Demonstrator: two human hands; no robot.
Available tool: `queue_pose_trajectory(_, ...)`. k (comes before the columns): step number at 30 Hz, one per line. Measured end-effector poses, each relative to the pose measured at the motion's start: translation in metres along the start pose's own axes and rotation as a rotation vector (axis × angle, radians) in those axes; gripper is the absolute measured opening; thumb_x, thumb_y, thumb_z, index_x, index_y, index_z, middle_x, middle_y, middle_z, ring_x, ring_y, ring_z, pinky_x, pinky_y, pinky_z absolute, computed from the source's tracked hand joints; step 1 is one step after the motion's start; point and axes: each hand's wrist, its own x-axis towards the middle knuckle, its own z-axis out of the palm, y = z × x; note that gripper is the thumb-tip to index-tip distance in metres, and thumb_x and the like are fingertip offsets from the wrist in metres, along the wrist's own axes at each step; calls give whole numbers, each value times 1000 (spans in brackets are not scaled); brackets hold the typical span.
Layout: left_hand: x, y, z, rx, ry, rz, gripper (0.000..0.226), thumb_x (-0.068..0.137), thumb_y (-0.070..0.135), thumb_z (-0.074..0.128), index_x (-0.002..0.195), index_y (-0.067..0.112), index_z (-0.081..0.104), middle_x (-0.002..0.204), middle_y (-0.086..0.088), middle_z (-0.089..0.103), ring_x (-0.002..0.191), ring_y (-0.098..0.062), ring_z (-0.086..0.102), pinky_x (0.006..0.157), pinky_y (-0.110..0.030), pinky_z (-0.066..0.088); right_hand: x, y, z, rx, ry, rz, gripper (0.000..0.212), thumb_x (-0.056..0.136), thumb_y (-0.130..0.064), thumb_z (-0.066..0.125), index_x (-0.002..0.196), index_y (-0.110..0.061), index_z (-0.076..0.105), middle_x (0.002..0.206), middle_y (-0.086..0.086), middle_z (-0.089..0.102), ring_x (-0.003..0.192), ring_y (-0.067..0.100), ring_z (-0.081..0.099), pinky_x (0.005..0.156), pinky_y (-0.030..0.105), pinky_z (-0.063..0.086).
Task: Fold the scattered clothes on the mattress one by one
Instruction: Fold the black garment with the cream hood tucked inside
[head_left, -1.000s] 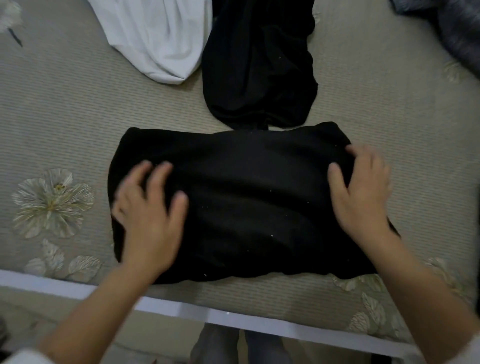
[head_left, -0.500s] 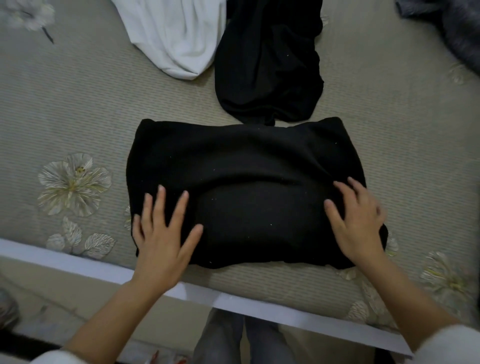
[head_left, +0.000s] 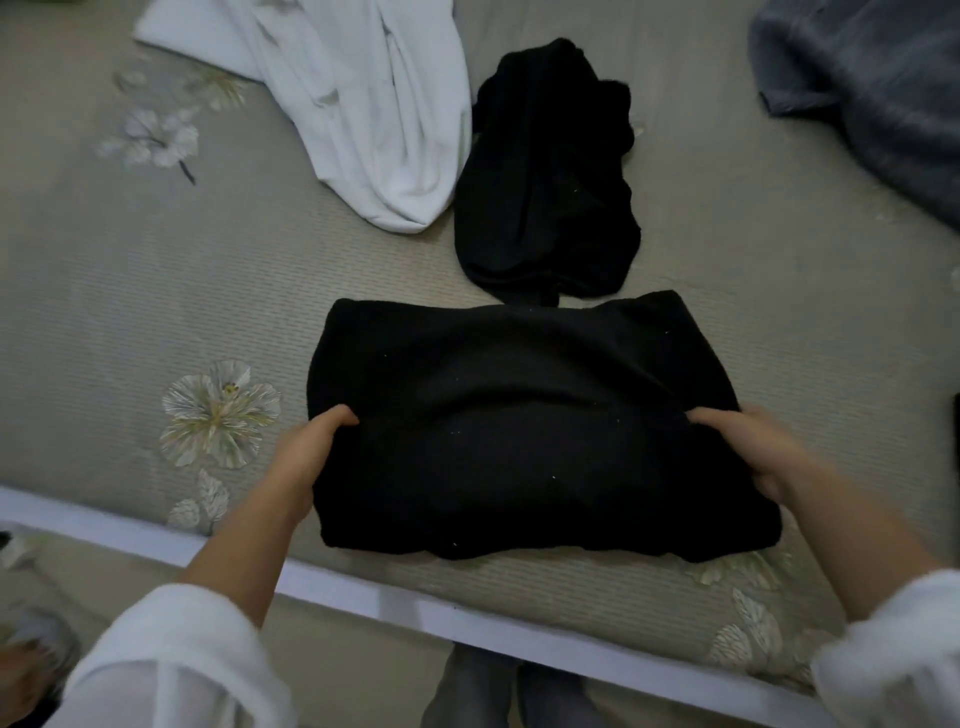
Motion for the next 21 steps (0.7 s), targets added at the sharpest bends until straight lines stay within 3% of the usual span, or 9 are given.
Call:
queue_pose_trajectory(4,-36,12,-4,52,-58,127,23,85,21,62,107,13,60,94,-7,65,84,-20,60,61,-30,45,-42,-13,1,-26,12,-128,32,81,-19,70,111,-19,60,99,7,68,89,27,65,79,37,53)
queue_pose_trajectory(10,-95,23,5,133,-171,338,20,88,9,62,103,22,59,92,1,66,84,-14,64,62,-24,49,-112,-13,-1,11,86,-283,20,83,-11,69,95,-25,62,94,2,67,88,22,64,81,37,52)
queue_pose_trajectory(15,-131,40,35,278,-288,483,25,89,8,60,110,23,60,88,3,67,78,-10,66,61,-21,49,-154,9,-30,123,197,-251,24,82,-10,68,95,-29,63,98,2,68,91,23,64,87,42,53)
queue_pose_trajectory(19,-154,61,83,454,-392,573,28,91,10,59,117,20,58,91,3,66,78,-11,65,60,-21,50,-186,36,-70,270,290,-219,26,85,-7,66,104,-23,61,94,-2,65,85,14,61,69,29,50)
queue_pose_trajectory(21,-168,72,113,534,-446,625,30,92,11,57,119,25,55,93,3,65,78,-10,64,61,-22,49,-198,52,-91,343,344,-192,25,86,-8,66,105,-22,60,92,-5,64,85,13,61,68,27,49)
